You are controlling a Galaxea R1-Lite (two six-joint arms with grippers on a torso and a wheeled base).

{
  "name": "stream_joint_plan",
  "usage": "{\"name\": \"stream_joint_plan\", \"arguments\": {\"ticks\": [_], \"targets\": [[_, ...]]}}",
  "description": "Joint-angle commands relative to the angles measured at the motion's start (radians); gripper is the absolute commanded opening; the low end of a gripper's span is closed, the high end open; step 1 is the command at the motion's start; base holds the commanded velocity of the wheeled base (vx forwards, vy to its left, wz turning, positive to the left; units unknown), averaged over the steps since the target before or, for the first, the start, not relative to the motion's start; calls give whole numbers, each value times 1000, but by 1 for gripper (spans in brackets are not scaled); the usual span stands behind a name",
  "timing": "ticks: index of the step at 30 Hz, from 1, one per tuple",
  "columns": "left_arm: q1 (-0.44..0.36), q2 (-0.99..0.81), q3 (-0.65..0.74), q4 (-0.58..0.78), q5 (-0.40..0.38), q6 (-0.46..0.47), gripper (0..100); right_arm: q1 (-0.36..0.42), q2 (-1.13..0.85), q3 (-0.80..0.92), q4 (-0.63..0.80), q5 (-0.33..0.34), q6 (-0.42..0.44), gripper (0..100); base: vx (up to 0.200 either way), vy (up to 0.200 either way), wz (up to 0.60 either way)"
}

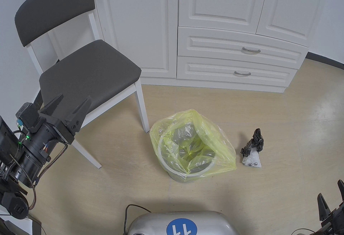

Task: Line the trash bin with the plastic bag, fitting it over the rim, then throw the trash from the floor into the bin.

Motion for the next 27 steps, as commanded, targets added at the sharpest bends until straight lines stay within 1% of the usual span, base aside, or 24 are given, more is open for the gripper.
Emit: {"name": "stream_joint_plan", "arguments": {"ticks": [1, 18, 27], "targets": [[0, 9, -3, 0, 0, 0, 100, 0, -13, 18, 0, 0, -1, 100, 0, 0, 0], [-6, 19, -18, 0, 1, -3, 100, 0, -13, 18, 0, 0, -1, 100, 0, 0, 0], [16, 27, -27, 0, 1, -20, 100, 0, -13, 18, 0, 0, -1, 100, 0, 0, 0]]}}
